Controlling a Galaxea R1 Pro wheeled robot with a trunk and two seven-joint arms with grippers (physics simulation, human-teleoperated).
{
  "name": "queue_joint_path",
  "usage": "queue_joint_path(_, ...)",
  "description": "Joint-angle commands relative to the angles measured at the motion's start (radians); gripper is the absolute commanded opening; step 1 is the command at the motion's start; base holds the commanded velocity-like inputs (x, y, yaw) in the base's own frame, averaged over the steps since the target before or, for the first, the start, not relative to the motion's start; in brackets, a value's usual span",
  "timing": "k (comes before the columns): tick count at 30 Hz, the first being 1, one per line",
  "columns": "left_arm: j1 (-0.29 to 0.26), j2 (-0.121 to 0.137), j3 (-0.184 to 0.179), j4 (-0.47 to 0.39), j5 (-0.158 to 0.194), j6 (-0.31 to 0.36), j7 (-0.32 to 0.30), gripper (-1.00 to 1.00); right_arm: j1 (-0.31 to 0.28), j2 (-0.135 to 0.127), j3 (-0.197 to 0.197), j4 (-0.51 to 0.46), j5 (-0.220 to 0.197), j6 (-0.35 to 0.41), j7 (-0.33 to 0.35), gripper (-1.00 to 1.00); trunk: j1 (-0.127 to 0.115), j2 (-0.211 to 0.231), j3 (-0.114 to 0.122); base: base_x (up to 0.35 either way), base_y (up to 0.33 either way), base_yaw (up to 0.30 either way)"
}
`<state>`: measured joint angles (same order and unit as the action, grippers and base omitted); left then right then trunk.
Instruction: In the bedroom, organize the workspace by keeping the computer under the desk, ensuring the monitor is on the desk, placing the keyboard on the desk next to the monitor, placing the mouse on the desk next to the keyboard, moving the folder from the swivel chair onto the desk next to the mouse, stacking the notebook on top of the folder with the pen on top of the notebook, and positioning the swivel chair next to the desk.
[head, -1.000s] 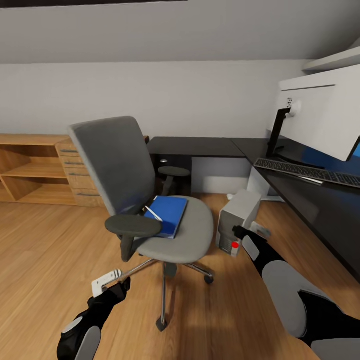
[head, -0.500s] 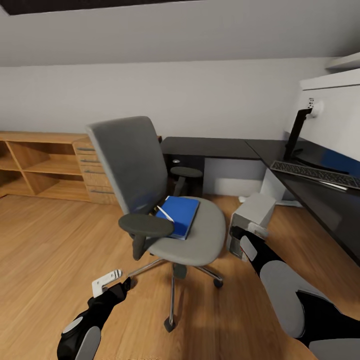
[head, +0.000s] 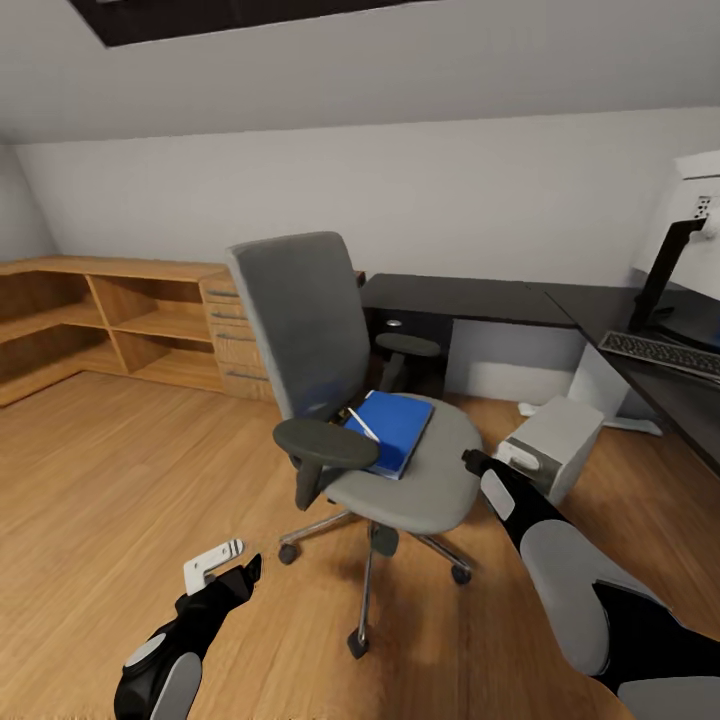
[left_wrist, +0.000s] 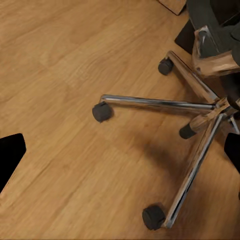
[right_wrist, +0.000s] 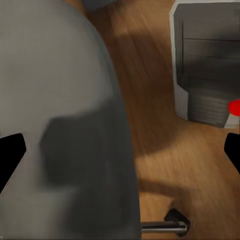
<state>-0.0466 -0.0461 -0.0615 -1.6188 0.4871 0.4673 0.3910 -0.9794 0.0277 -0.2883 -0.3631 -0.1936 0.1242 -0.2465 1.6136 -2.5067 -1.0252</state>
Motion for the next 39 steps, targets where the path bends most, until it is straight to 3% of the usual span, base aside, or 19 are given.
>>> queue_joint_path(1,-0.001,0.0,-0.001,-0.001,0.01,0.002,0.009,1.0,0.001,0.001,0.003,0.014,-0.022,0.003,-0.003,1.0,0.0,0.0,-0.001,0.0,0.0,0.264)
queue_joint_path(13,-0.001,0.0,-0.001,-0.001,0.011,0.004,0.01,1.0,0.001,0.0,0.003,0.013,-0.021,0.003,-0.002,1.0,0.0,0.0,-0.001,0.0,0.0,0.262)
queue_joint_path(19,-0.001,0.0,-0.001,0.0,0.01,0.004,0.011,1.0,0.001,-0.001,0.003,0.009,-0.021,0.003,-0.002,1.0,0.0,0.0,-0.001,0.0,0.0,0.073)
queue_joint_path(39,-0.001,0.001,-0.001,0.0,0.01,0.003,0.012,1.0,0.001,-0.001,0.003,0.014,-0.022,-0.002,0.002,1.0,0.0,0.0,0.017,0.0,0.0,-0.16)
